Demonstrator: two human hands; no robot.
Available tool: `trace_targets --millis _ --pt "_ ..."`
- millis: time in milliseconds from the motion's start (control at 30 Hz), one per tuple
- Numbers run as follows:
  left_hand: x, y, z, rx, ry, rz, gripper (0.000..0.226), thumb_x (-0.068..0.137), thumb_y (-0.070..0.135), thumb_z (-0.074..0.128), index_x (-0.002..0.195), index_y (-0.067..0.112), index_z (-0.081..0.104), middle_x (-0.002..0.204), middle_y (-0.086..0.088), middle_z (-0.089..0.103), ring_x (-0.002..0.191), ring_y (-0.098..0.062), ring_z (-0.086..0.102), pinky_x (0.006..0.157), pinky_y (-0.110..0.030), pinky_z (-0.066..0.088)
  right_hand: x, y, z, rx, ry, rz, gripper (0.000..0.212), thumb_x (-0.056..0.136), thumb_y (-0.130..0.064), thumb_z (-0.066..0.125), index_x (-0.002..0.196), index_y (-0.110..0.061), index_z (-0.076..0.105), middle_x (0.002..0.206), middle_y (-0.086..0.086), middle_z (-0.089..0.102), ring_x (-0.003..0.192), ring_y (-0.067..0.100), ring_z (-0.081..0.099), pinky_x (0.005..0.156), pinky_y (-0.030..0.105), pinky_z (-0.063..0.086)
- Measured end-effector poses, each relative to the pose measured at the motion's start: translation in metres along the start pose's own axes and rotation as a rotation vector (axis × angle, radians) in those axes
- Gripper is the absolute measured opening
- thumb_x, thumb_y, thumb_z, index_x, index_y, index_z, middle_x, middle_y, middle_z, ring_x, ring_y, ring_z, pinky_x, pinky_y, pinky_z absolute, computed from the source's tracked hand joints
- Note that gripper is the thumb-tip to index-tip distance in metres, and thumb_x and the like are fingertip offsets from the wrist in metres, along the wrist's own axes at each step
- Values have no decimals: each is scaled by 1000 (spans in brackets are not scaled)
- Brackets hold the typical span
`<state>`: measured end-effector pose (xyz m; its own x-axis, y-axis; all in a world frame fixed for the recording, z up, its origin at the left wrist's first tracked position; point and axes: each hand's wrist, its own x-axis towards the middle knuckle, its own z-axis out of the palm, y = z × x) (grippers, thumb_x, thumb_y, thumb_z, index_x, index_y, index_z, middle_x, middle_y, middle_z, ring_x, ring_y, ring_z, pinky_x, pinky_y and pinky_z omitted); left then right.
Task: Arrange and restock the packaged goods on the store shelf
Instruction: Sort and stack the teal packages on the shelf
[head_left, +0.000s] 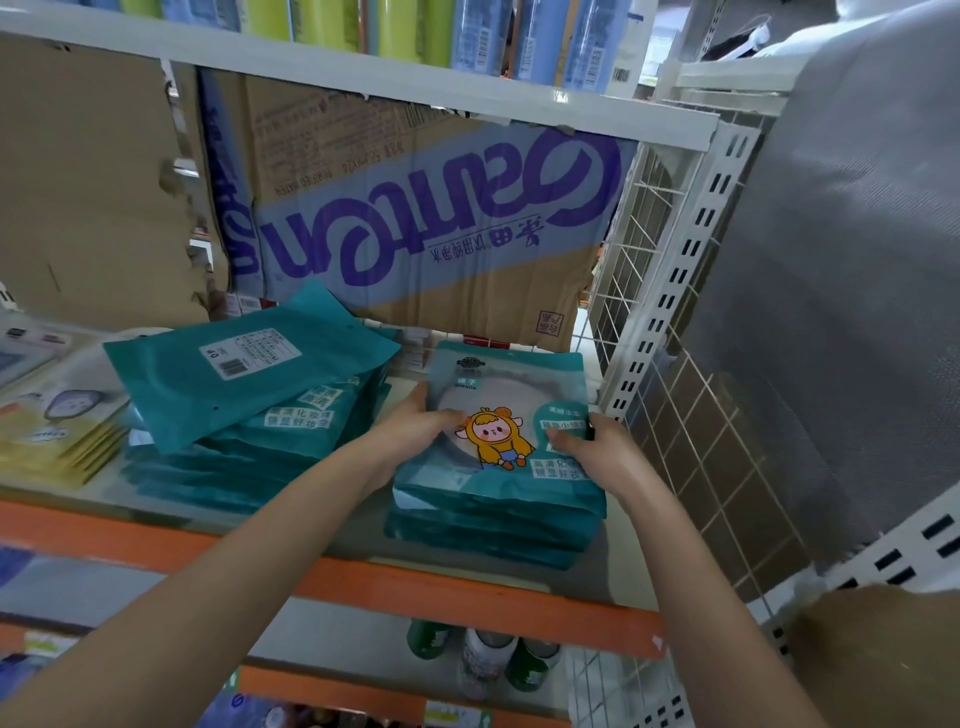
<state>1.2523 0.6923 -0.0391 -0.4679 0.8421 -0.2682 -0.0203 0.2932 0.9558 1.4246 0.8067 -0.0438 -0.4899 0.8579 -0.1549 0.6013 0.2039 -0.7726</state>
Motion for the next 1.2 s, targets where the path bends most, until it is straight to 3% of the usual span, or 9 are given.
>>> trace_targets --millis 100,200,300,500,633,733,933,1067,1200 --pt "-7 9 -4 91 38 166 49 91 15 56 135 17 36 116 2 52 99 -15 53 75 -21 44 -3 -5 -1 -76 98 -79 45 86 -43 60 122 -20 47 117 0 60 101 20 61 85 40 52" --pt "-9 25 -27 339 144 405 61 91 24 57 143 15 29 136 1 43 129 -17 39 97 -22 30 -10 -24 3 -207 174 -227 62 86 -45 59 138 -19 37 137 5 47 123 23 48 100 39 42" --pt "-8 40 -67 487 173 558 62 89 33 56 144 21 29 149 1 32 136 -16 30 108 -30 25 -16 -53 18 -296 136 -334 73 87 -45 57 146 -20 24 149 3 32 136 20 31 109 36 29" --pt "-1 43 -157 925 65 527 65 90 37 56 145 21 27 152 2 27 138 -14 25 110 -24 20 -8 -102 80 -299 110 -470 64 87 -36 61 142 -19 34 143 2 41 132 20 37 104 28 30" --pt "2 32 -217 1014 11 476 65 91 33 55 146 21 24 154 0 22 139 -16 23 108 -21 18 -3 -129 131 -74 31 -337 44 88 -30 61 130 -21 50 121 -12 52 117 10 47 92 25 39" --pt "5 21 -256 1009 -48 498 61 91 27 57 144 22 28 150 -1 30 134 -15 28 100 -15 20 12 -138 160 16 105 -232 37 86 -32 63 120 -18 58 120 -4 63 112 17 56 92 37 47" --pt "16 8 -297 1001 -116 499 66 90 31 57 145 29 21 152 4 25 137 -14 22 107 -23 18 26 -151 176 35 224 -18 37 87 -35 61 113 -8 61 110 5 65 100 24 60 77 28 43" --pt "23 10 -304 987 -143 534 68 90 29 57 146 28 19 151 3 26 137 -15 22 106 -22 19 39 -159 177 74 244 73 25 87 -29 63 86 -4 64 92 14 66 76 24 60 64 29 42" --pt "30 7 -307 948 -149 538 67 89 29 60 145 30 22 150 2 28 137 -16 24 112 -28 22 50 -158 179 126 323 74 23 85 -20 65 98 -1 66 99 13 68 91 29 63 81 37 50"
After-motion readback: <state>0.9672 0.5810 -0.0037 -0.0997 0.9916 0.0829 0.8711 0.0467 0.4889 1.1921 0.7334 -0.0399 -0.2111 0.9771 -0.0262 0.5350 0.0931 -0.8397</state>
